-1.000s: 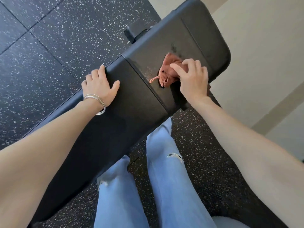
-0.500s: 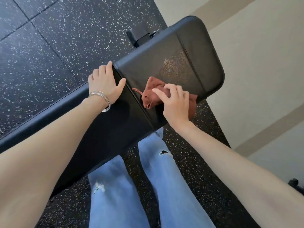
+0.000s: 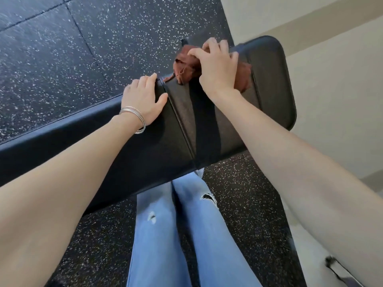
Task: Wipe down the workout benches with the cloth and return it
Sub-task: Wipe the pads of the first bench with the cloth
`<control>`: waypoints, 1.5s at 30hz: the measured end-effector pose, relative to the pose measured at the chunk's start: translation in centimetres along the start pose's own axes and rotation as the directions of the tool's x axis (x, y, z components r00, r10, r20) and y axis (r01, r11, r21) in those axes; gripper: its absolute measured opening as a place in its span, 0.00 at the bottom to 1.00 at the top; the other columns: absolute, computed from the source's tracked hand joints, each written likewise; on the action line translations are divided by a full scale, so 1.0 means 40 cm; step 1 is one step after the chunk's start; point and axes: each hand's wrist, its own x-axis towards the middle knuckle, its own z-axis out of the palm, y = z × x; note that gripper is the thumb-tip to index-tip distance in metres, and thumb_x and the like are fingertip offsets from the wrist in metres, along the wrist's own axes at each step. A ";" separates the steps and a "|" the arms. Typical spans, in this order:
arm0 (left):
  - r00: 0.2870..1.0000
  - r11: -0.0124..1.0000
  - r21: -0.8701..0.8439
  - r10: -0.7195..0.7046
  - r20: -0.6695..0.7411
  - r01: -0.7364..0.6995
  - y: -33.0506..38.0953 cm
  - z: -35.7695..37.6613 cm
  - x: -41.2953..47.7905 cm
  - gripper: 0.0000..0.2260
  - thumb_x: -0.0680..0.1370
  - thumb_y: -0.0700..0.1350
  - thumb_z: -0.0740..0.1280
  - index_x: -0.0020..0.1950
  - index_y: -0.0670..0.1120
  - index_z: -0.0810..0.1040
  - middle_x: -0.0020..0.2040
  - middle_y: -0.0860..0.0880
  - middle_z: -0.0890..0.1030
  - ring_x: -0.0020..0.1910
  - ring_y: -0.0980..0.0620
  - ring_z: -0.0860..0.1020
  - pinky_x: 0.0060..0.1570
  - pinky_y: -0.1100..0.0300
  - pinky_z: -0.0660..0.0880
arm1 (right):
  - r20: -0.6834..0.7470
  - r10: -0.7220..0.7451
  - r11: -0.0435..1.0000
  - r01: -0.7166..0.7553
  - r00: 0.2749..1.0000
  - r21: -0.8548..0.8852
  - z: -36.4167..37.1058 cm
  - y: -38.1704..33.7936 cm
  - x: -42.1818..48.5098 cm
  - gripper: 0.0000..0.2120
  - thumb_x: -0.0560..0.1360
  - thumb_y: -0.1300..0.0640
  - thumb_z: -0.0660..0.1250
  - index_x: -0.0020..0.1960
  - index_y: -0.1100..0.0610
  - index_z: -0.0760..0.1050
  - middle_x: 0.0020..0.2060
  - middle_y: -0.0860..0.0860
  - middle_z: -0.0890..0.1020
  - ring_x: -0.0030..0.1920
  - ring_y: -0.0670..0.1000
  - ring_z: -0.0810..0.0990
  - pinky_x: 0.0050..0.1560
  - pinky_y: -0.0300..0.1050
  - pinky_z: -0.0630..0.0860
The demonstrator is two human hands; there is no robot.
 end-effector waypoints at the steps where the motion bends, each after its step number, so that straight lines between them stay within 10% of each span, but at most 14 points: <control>1: 1.000 1.000 -0.012 -0.003 0.005 0.003 0.001 -0.002 0.001 0.27 0.79 0.55 0.57 0.74 0.42 0.60 0.68 0.39 0.69 0.66 0.38 0.67 0.64 0.46 0.63 | -0.015 -0.022 1.000 0.022 1.000 0.014 0.002 0.005 -0.027 0.26 0.70 0.69 0.61 0.61 0.45 0.74 0.60 0.51 0.73 0.61 0.57 0.69 0.54 0.51 0.65; 13: 0.995 0.998 0.004 0.063 0.077 -0.064 -0.061 -0.018 -0.007 0.28 0.79 0.56 0.57 0.74 0.42 0.59 0.69 0.41 0.68 0.66 0.39 0.67 0.64 0.46 0.64 | -0.105 -0.256 0.966 0.258 0.961 0.007 0.052 0.006 -0.214 0.20 0.66 0.68 0.59 0.49 0.49 0.81 0.52 0.50 0.81 0.52 0.58 0.78 0.49 0.52 0.69; 26: 0.989 0.994 -0.034 0.106 0.099 -0.103 -0.041 -0.033 0.008 0.29 0.78 0.57 0.57 0.74 0.43 0.58 0.68 0.40 0.68 0.65 0.38 0.68 0.63 0.45 0.65 | 0.253 -0.126 0.979 0.161 0.959 -0.122 -0.015 -0.119 0.063 0.18 0.78 0.61 0.60 0.62 0.44 0.73 0.62 0.52 0.71 0.66 0.57 0.65 0.63 0.59 0.62; 36: 0.967 0.976 -0.048 0.218 0.131 -0.214 0.003 -0.043 0.043 0.32 0.78 0.57 0.59 0.75 0.41 0.55 0.71 0.41 0.64 0.68 0.39 0.65 0.65 0.46 0.65 | -0.084 0.326 0.944 -0.330 0.942 -0.030 -0.033 0.127 0.018 0.28 0.71 0.70 0.61 0.62 0.43 0.72 0.61 0.53 0.72 0.62 0.59 0.67 0.55 0.57 0.67; 45: 0.942 0.954 -0.030 0.298 0.151 -0.297 0.080 -0.047 0.090 0.34 0.77 0.57 0.60 0.75 0.40 0.54 0.71 0.41 0.64 0.68 0.40 0.65 0.66 0.46 0.65 | -0.169 0.275 0.961 -0.271 0.946 0.051 0.097 0.104 -0.410 0.24 0.68 0.72 0.65 0.54 0.49 0.81 0.53 0.55 0.79 0.52 0.61 0.76 0.45 0.53 0.72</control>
